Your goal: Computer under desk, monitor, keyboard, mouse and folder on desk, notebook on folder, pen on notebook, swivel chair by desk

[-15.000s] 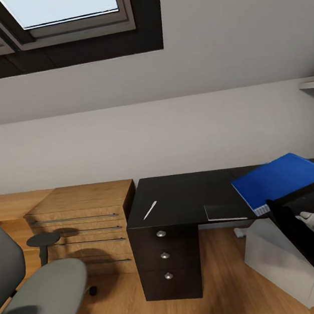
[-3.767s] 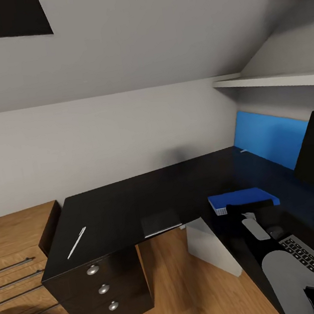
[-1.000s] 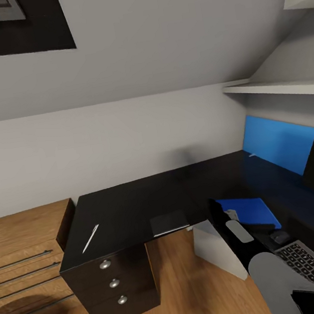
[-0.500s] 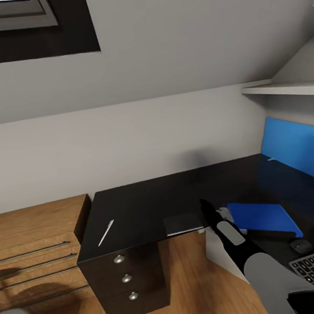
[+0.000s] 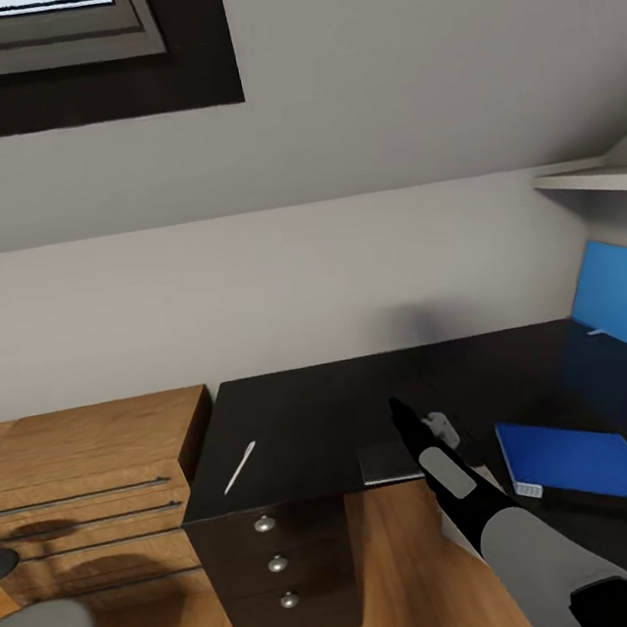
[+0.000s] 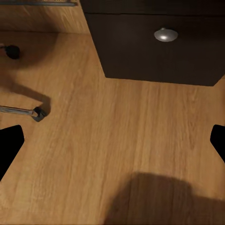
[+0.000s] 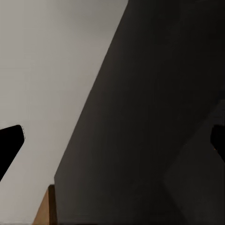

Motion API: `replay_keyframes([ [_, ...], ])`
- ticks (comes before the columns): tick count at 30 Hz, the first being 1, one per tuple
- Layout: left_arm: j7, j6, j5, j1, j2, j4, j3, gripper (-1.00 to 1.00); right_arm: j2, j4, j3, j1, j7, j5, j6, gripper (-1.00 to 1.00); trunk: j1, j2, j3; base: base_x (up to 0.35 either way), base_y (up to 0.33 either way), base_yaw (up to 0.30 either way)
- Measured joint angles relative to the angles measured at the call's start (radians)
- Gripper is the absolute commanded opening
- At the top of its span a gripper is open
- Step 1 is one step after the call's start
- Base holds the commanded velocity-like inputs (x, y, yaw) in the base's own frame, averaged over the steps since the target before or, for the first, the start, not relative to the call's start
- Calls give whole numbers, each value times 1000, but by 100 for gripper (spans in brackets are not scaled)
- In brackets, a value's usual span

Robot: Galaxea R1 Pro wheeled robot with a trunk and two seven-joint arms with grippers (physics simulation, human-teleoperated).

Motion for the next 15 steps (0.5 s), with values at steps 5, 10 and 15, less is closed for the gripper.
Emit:
replay_keyframes([
  [5,0,1,0,0,0,0,0,100,6,1,3,0,0,1,-1,100,0,0,5,22,0,206],
  [10,0,1,0,0,0,0,0,100,10,2,3,0,0,2,-2,100,0,0,10,2,0,214],
  [15,-1,1,0,0,0,0,0,100,10,2,3,0,0,2,-2,100,0,0,15,0,0,207],
])
